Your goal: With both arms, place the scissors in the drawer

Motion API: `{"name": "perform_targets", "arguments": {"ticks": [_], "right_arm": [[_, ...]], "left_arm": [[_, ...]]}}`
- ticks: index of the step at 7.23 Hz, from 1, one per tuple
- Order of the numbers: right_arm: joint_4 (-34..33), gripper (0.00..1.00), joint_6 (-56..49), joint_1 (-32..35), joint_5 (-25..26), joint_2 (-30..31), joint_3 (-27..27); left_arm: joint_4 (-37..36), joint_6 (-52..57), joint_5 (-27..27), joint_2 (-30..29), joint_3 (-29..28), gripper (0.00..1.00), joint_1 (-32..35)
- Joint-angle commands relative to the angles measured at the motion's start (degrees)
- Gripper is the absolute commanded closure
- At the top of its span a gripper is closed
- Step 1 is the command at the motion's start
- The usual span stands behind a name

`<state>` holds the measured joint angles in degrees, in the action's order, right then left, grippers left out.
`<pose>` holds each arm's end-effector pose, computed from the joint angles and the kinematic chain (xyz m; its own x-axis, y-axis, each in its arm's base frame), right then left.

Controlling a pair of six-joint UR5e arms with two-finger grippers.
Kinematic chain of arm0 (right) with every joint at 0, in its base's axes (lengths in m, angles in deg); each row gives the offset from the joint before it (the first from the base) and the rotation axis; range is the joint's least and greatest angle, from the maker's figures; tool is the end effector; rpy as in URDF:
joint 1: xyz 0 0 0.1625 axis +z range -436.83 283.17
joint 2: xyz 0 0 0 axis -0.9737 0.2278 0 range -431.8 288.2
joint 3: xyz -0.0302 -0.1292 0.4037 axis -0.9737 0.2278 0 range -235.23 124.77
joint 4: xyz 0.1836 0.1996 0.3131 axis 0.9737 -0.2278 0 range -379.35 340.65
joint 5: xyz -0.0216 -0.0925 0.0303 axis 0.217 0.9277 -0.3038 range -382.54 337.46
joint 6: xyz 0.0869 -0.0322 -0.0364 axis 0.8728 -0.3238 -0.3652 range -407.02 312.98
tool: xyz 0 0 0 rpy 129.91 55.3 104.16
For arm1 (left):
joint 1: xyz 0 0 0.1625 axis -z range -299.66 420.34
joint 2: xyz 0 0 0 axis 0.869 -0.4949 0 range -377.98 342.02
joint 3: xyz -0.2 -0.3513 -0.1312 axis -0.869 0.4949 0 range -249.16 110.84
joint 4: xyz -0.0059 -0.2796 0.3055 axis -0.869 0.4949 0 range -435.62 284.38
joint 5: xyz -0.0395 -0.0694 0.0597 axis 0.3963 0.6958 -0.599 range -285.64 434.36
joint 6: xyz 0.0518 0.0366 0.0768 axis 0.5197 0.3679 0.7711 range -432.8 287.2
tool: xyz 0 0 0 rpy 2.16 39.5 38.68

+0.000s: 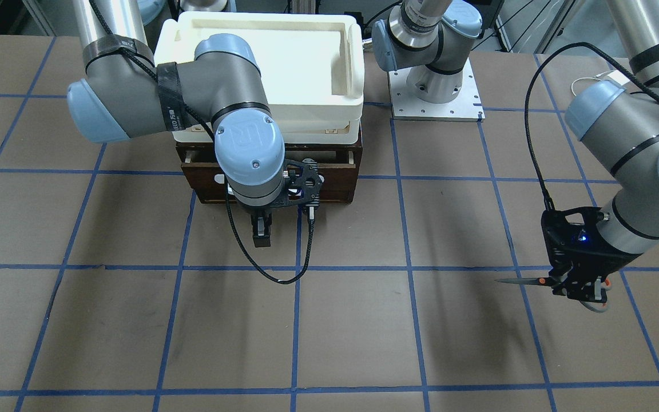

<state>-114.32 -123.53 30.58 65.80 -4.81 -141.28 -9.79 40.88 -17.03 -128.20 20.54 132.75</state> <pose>0.3123 -0.5405 0.3048 0.0593 -0.9682 -0.2431 -0.9972 -0.0684 0.0294 0.0632 -0.6329 0.3359 0.1065 0.9926 -0.0581 0.9933 -0.1035 0.0519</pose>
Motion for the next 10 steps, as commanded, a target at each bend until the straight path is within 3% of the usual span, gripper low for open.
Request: {"name": "perform_targets", "arguments": {"ticks": [1, 7, 10], "right_arm": [[-0.6, 0.0, 0.0, -0.4, 0.0, -0.5, 0.3], [-0.9, 0.0, 0.0, -0.5, 0.0, -2.0, 0.4], [-4.2, 0.0, 0.0, -0.5, -0.1, -3.1, 0.4]], "left_arm": [[0.0, 0.0, 0.0, -0.1, 0.0, 1.0, 0.0], [-0.2, 0.0, 0.1, -0.7, 0.0, 1.0, -0.1], [-0.3, 0.0, 0.2, -1.0, 0.0, 1.0, -0.1]]}}
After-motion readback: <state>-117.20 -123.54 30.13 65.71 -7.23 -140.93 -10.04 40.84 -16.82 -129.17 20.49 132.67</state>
